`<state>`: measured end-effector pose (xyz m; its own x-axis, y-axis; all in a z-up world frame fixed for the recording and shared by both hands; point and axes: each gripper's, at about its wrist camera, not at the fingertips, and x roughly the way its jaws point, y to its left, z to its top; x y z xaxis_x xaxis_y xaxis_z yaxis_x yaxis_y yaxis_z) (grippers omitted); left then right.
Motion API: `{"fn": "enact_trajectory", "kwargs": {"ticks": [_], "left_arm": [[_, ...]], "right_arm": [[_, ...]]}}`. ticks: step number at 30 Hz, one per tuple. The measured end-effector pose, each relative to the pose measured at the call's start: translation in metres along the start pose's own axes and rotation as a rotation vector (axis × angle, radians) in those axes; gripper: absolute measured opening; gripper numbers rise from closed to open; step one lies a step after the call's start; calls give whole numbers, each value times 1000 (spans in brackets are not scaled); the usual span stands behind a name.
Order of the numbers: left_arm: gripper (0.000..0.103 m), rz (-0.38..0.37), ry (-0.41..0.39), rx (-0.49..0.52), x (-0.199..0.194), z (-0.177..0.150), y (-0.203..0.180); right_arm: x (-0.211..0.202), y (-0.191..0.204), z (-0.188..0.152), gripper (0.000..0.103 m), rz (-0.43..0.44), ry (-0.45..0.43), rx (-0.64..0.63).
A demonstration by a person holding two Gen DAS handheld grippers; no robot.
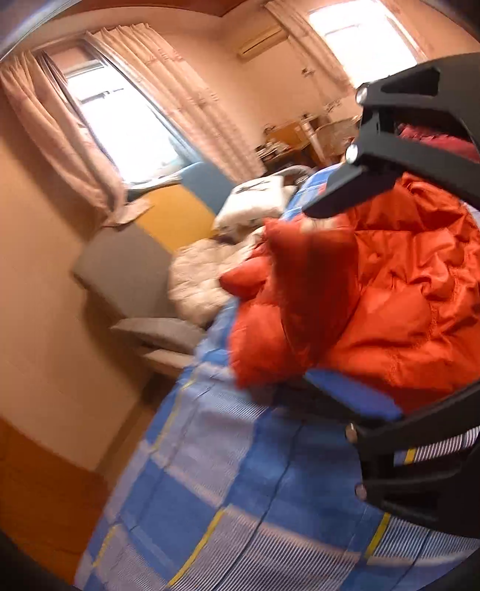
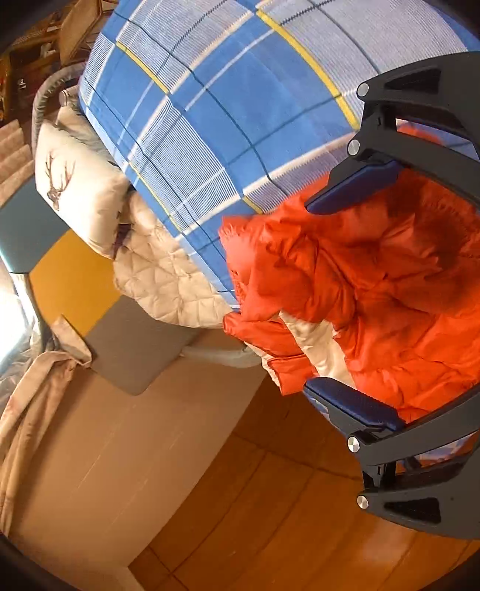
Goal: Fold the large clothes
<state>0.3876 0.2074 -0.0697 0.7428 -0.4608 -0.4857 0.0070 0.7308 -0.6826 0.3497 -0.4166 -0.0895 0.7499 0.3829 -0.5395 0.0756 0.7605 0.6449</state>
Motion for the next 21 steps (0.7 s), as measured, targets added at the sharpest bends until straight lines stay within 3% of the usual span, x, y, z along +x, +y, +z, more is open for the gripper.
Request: {"fn": "enact_trajectory", "kwargs": {"ticks": [1,3,6,9,11,12,13,14,16,19,21], "left_arm": [[90,-21,-13,-11,-8,-1,5],[91,22,-29,-2,-17,-5,13],[89,39,20,13,-18,-28,32],[80,30,107,9,-6,-58,48],[65,12,164,5,7,-74,51],[51,-1,183,9,13,-80,49],[38,-9,188,14,17,-83,46],[31,-18,185,17,20,-86,42],[12,-34,155,21,18,-86,36],[6,-46,129,51,4,-87,27],[5,-60,120,70,-8,-89,23]], "right_arm": [[-4,-2,-3,89,-4,-1,-7],[-11,-11,-13,89,-42,12,-25],[-19,-37,-39,89,-108,41,-23],[-19,-56,-57,89,-118,73,6],[-13,-58,-62,88,-121,85,6],[-8,-58,-64,83,-119,88,7],[-4,-56,-64,71,-116,91,5],[0,-54,-64,65,-113,96,1],[8,-49,-63,39,-109,113,-2],[2,-41,-62,26,-109,111,-13],[-14,-36,-66,23,-90,94,-21]]}}
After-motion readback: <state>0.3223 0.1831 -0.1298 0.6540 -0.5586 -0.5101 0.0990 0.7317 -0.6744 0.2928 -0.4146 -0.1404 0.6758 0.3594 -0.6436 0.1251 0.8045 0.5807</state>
